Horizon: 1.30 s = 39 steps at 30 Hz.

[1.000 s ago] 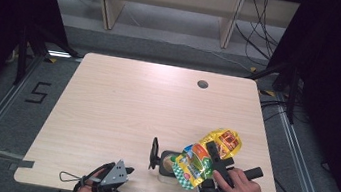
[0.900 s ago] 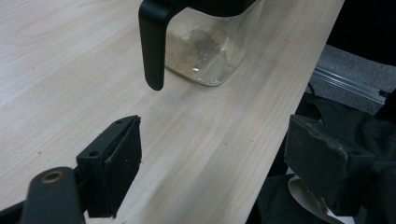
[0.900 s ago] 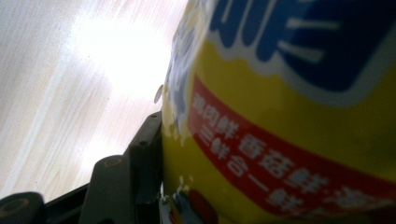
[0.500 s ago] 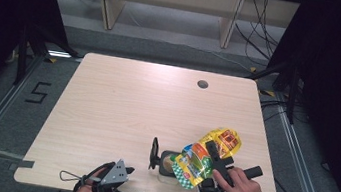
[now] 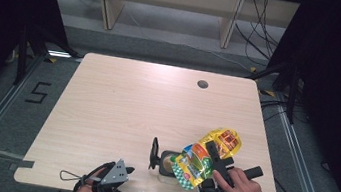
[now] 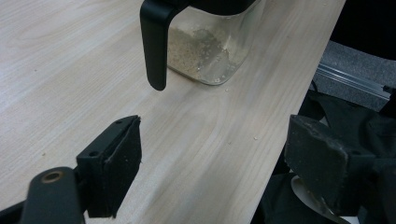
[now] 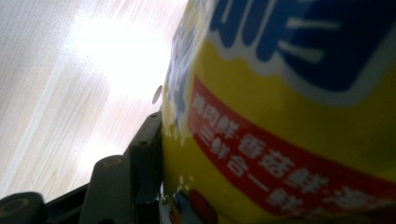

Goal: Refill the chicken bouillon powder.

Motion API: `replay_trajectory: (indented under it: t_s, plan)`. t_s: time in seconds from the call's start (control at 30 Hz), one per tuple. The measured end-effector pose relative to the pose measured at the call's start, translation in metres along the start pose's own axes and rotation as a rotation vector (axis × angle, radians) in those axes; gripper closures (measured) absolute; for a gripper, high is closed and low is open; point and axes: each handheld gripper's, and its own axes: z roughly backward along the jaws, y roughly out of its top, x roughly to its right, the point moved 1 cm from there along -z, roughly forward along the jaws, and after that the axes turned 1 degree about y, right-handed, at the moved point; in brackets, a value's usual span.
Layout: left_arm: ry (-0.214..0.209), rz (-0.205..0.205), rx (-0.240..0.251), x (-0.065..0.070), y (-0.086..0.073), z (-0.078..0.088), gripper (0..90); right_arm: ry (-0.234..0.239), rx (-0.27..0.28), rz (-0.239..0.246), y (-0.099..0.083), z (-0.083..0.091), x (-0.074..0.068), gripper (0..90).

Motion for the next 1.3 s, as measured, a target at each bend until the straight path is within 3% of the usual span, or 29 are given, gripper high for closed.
replay_trajectory:
  t_s: [0.13, 0.17, 0.2, 0.27, 0.33, 0.37, 0.43, 0.5, 0.53, 0.57, 0.63, 0.73, 0.77, 0.8, 0.83, 0.87, 0.9, 0.93, 1.3]
  plan:
    - [0.000, 0.000, -0.001, 0.000, 0.000, 0.000, 18.5, -0.006, -0.001, 0.002, -0.001, 0.000, 0.000, 43.4]
    - [0.000, 0.000, -0.001, 0.000, 0.000, 0.000, 18.5, -0.014, 0.088, 0.181, 0.002, -0.006, 0.013, 43.4]
    - [-0.004, 0.003, 0.002, 0.000, 0.000, 0.000, 18.4, -0.003, 0.049, 0.105, 0.000, -0.003, 0.008, 43.4]
    - [0.000, -0.001, -0.001, 0.000, 0.000, 0.000, 18.5, -0.003, 0.041, 0.110, -0.001, -0.002, 0.008, 43.5]
    - [0.000, -0.001, -0.001, 0.000, 0.000, 0.000, 18.5, -0.024, -0.054, -0.118, -0.001, 0.005, -0.006, 43.5]
    - [0.000, 0.000, -0.001, 0.000, 0.000, 0.000, 18.5, -0.036, -0.018, -0.054, -0.001, 0.003, -0.001, 43.5]
    - [0.000, 0.000, 0.000, 0.000, 0.000, 0.000, 18.4, -0.028, -0.053, -0.112, -0.001, 0.005, -0.005, 43.5]
    - [0.000, -0.001, -0.001, 0.000, 0.000, 0.000, 18.5, -0.023, -0.055, -0.108, -0.001, 0.005, -0.005, 43.5]
    - [-0.002, 0.003, 0.002, 0.000, 0.000, 0.000, 18.5, -0.025, -0.013, -0.021, -0.001, 0.003, 0.001, 43.5]
    - [-0.003, 0.005, 0.003, 0.000, 0.000, -0.001, 18.5, -0.023, 0.014, 0.032, -0.001, 0.001, 0.004, 43.5]
    - [-0.003, 0.004, 0.003, 0.001, 0.000, -0.001, 18.5, -0.016, -0.001, 0.009, -0.001, 0.002, 0.002, 43.5]
    - [-0.003, 0.004, 0.002, 0.000, 0.000, -0.001, 18.5, -0.019, 0.002, 0.012, -0.001, 0.002, 0.002, 43.5]
    - [-0.003, 0.004, 0.002, 0.000, 0.000, -0.001, 18.4, -0.026, 0.022, 0.043, 0.000, 0.001, 0.004, 43.5]
    - [-0.003, 0.003, 0.002, 0.000, 0.000, -0.001, 18.5, -0.027, -0.055, -0.115, -0.001, 0.006, -0.006, 43.5]
    - [-0.004, 0.003, 0.002, 0.000, 0.000, 0.000, 18.5, -0.032, 0.097, 0.188, 0.002, -0.004, 0.015, 43.5]
    - [0.000, -0.001, -0.001, 0.000, 0.000, 0.000, 18.5, -0.022, 0.020, 0.041, -0.001, 0.001, 0.004, 43.4]
    - [-0.001, 0.000, 0.000, 0.000, 0.000, 0.000, 18.4, -0.019, 0.106, 0.220, 0.002, -0.005, 0.016, 43.5]
    - [-0.001, 0.000, 0.000, 0.000, 0.000, 0.000, 18.5, -0.016, 0.077, 0.169, 0.001, -0.003, 0.012, 43.4]
    - [0.004, -0.012, -0.011, -0.001, 0.000, 0.000, 18.5, -0.019, 0.087, 0.182, 0.001, -0.004, 0.013, 43.5]
